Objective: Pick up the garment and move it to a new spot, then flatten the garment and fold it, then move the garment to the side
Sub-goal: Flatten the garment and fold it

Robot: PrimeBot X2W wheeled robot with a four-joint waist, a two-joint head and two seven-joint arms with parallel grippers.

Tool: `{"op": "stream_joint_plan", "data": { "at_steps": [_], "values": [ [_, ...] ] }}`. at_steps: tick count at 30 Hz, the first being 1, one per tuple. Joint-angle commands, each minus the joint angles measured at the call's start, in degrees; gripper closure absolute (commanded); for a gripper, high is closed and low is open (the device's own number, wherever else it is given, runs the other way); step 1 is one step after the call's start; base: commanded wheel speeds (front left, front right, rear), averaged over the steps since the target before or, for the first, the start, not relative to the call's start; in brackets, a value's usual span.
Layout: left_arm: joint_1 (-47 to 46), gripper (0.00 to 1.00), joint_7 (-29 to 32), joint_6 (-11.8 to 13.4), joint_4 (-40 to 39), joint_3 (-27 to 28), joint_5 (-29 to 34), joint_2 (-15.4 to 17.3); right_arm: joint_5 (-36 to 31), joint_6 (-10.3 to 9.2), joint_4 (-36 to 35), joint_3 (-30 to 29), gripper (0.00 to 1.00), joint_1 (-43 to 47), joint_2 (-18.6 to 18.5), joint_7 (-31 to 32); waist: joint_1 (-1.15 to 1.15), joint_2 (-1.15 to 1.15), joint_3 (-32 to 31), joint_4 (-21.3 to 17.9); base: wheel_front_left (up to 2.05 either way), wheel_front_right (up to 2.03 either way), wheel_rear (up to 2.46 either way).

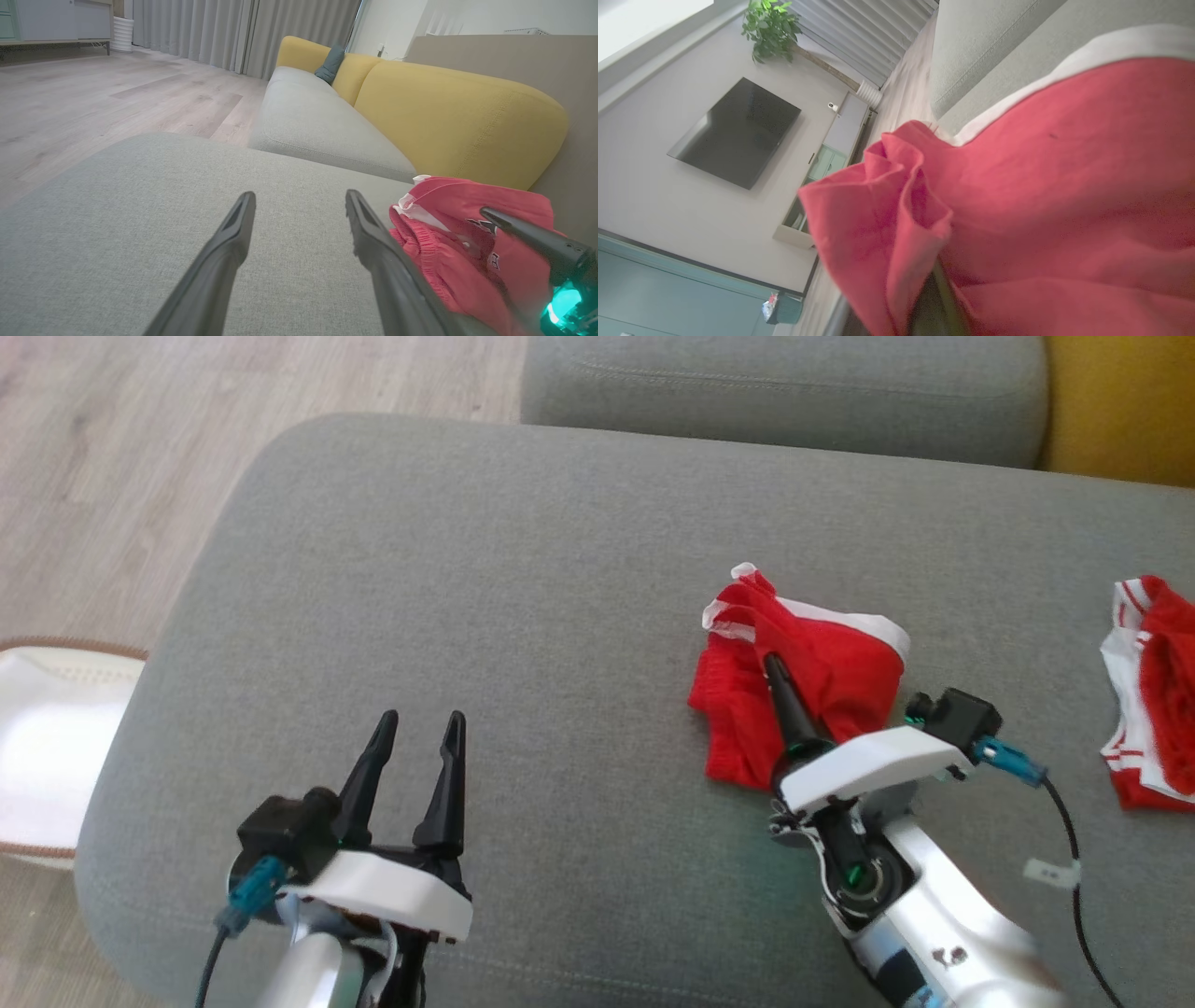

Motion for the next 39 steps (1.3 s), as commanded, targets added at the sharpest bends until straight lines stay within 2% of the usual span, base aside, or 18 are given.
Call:
{"op": "stream_joint_plan", "data": {
  "at_steps": [1, 2, 3, 4, 13, 22, 27, 31, 37, 38, 39],
  "values": [
    [-1.04, 0.00, -0.33, 0.23, -1.57, 1.67, -0.25, 0.26, 0.06, -0.04, -1.12, 1.48, 1.00, -3.32, 0.46, -0.87, 0.00, 0.00, 0.31, 0.46, 0.00, 0.00, 0.00],
    [-1.07, 0.00, -0.33, 0.27, -1.58, 1.60, -0.31, 0.26, -0.28, -0.04, -0.03, 2.31, 1.00, -3.86, 0.46, -1.26, 0.00, 0.00, 0.43, 0.67, 0.00, 0.00, 0.00],
    [-1.08, 0.00, -0.33, 0.30, -1.58, 1.51, -0.38, 0.26, -0.84, -0.04, 1.12, 3.15, 0.74, -4.45, 0.46, -1.72, 0.00, 0.00, 0.58, 0.87, 0.00, 0.00, 0.00],
    [-1.10, 0.00, -0.33, 0.32, -1.57, 1.41, -0.44, 0.26, -1.41, -0.04, 2.26, 4.04, 0.00, -5.00, 0.46, -2.07, 0.00, 0.00, 0.71, 1.05, 0.00, 0.00, 0.00],
    [-1.69, 0.00, -0.33, 0.56, -1.61, 1.06, -1.02, 0.26, -1.61, -0.04, 7.53, 13.09, 0.00, -8.21, 0.46, -2.02, 0.00, 0.00, 2.22, 1.68, 0.00, 0.00, 0.00],
    [-2.50, 0.00, -0.33, 1.11, -1.73, 0.63, -1.92, 0.26, -1.07, -0.04, 15.27, 18.97, 0.00, -11.34, 0.46, -0.88, 0.00, 0.00, 3.41, 0.75, 0.00, 0.00, 0.00],
    [-2.71, 0.00, -0.33, 0.99, -2.04, 1.64, -1.58, 0.26, -6.54, -0.04, 16.15, 22.09, 0.00, -14.53, 0.46, -5.46, 0.00, 0.00, 3.50, -2.25, 0.00, 0.00, 0.00],
    [-3.26, 0.00, -0.33, 0.87, -3.18, 2.86, -1.42, 0.26, -12.67, -0.04, 16.53, 19.10, 0.00, -16.35, 0.19, -6.69, 0.00, 0.00, 3.37, -4.63, 0.00, 0.00, 0.00],
    [-3.89, 0.00, -0.33, 0.76, -5.51, 4.32, -1.88, 0.26, -29.79, -0.04, 7.07, 3.59, 0.00, -12.48, -2.62, -6.77, 0.00, 0.00, 2.76, -7.84, 0.00, 0.00, 0.00],
    [-3.89, 0.00, -0.33, 0.76, -5.51, 4.32, -1.88, 0.26, -29.79, -0.04, 7.07, 3.59, 0.00, -12.48, -2.62, -6.77, 0.00, 0.00, 2.76, -7.84, 0.00, 0.00, 0.00],
    [-4.00, 0.00, -0.33, 0.71, -5.91, 4.52, -1.91, 0.26, -32.96, -0.04, 5.01, 1.00, 0.00, -10.89, -2.80, -6.77, 0.00, 0.00, 2.63, -8.27, 0.00, 0.00, 0.00]
  ]
}}
